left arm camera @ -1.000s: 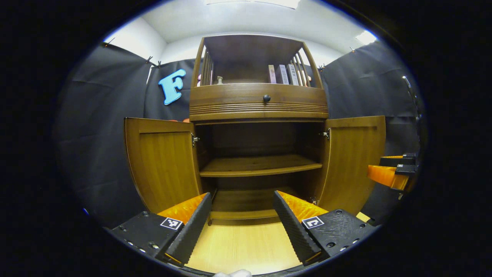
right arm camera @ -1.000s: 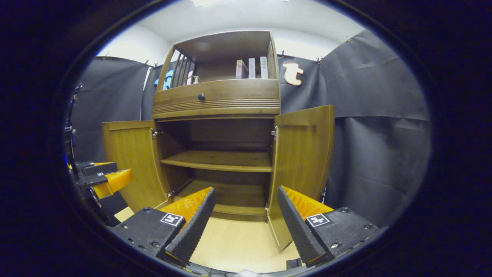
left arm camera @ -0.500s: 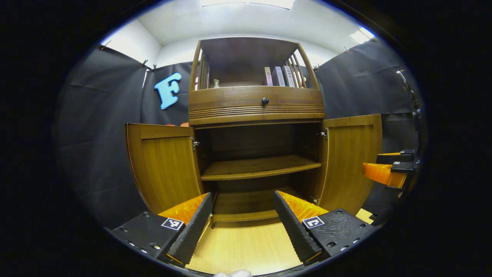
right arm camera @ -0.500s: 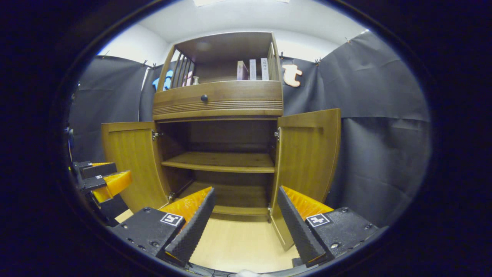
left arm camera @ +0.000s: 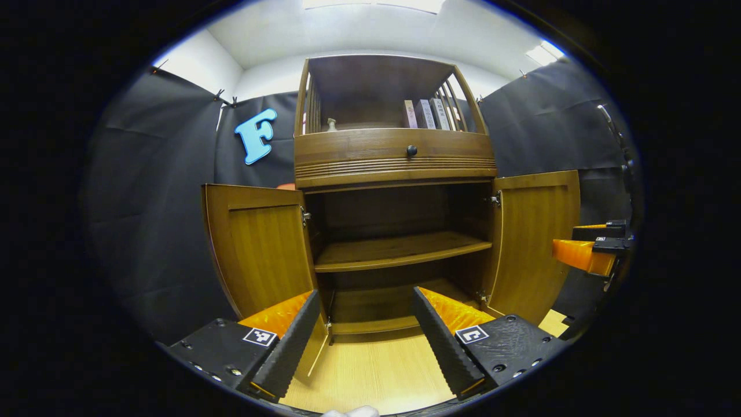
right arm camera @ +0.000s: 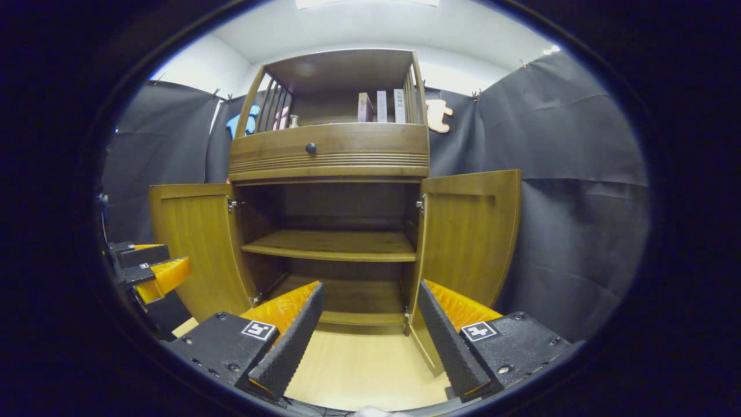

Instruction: Open the right door of the double-door shoe cabinet with the right hand, and open the left door with the left hand.

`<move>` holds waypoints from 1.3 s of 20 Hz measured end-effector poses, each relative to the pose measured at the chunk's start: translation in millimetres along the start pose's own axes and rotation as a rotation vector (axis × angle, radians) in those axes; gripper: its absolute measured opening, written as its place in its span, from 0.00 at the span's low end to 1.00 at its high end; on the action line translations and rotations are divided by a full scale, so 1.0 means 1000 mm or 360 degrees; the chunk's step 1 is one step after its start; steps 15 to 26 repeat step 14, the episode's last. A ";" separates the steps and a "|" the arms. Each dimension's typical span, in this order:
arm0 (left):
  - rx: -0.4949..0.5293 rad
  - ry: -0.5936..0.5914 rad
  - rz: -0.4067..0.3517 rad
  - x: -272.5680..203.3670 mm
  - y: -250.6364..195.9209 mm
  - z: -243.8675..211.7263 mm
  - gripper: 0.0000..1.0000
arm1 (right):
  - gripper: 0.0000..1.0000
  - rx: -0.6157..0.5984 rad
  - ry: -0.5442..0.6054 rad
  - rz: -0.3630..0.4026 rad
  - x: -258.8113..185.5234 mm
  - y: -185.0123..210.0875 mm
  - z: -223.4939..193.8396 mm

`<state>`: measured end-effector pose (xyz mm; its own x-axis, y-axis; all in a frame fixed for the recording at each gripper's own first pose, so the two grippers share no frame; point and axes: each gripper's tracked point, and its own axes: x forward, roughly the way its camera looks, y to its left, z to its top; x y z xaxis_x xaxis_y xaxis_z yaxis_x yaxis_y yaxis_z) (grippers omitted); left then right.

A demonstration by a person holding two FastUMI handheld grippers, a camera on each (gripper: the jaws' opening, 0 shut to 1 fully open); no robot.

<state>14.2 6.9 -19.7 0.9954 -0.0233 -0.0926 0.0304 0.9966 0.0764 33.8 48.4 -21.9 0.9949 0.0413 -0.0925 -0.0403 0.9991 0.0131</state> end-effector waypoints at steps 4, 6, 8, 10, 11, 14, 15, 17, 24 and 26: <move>0.0000 -0.0015 -0.0017 -0.004 0.006 0.002 0.96 | 1.00 -0.0001 -0.0006 0.0004 -0.004 0.012 -0.001; 0.0001 -0.0012 -0.0014 -0.006 0.007 0.002 0.96 | 1.00 -0.0011 -0.0013 0.0007 -0.008 0.020 -0.003; 0.0008 -0.0013 -0.0006 -0.008 0.009 0.003 0.96 | 1.00 -0.0012 -0.0021 0.0006 -0.009 0.022 -0.002; 0.0013 -0.0007 -0.0003 -0.010 0.012 0.001 0.96 | 1.00 -0.0005 -0.0028 0.0011 -0.005 0.020 0.003; 0.0014 -0.0005 0.0002 -0.011 0.013 0.001 0.96 | 1.00 -0.0004 -0.0032 0.0014 -0.004 0.022 0.003; 0.0013 0.0005 0.0013 -0.010 0.017 -0.001 0.96 | 1.00 -0.0011 -0.0030 0.0021 -0.004 0.024 0.003; 0.0013 0.0005 0.0013 -0.010 0.017 -0.001 0.96 | 1.00 -0.0011 -0.0030 0.0021 -0.004 0.024 0.003; 0.0013 0.0005 0.0013 -0.010 0.017 -0.001 0.96 | 1.00 -0.0011 -0.0030 0.0021 -0.004 0.024 0.003; 0.0013 0.0005 0.0013 -0.010 0.017 -0.001 0.96 | 1.00 -0.0011 -0.0030 0.0021 -0.004 0.024 0.003; 0.0013 0.0005 0.0013 -0.010 0.017 -0.001 0.96 | 1.00 -0.0011 -0.0030 0.0021 -0.004 0.024 0.003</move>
